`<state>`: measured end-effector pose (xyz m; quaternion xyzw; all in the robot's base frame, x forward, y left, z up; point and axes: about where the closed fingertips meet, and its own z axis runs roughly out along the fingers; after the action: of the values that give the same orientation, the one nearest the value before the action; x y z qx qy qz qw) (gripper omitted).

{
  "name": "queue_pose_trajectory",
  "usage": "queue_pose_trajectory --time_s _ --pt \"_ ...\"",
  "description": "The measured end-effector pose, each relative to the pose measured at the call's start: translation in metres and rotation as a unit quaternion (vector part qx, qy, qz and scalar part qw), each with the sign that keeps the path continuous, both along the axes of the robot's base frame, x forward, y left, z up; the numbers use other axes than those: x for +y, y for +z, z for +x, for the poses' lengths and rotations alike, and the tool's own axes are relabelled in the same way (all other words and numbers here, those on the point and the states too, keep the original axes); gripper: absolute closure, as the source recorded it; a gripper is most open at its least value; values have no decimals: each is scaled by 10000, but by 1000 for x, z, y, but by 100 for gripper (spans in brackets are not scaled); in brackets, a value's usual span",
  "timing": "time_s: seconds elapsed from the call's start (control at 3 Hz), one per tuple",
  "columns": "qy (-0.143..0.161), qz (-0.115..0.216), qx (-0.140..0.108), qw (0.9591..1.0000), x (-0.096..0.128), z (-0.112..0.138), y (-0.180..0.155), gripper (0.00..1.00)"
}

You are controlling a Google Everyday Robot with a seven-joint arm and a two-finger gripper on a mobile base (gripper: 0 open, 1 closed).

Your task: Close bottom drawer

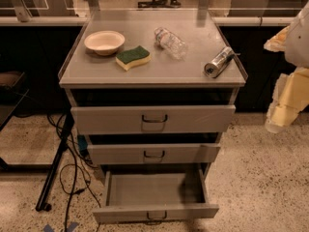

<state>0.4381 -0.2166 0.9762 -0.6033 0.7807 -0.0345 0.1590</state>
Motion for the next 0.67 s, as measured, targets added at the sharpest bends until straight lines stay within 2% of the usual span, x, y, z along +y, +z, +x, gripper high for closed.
queue_pose_trajectory --time_s 0.67 --pt "66 21 -90 9999 1 -4 -2 0"
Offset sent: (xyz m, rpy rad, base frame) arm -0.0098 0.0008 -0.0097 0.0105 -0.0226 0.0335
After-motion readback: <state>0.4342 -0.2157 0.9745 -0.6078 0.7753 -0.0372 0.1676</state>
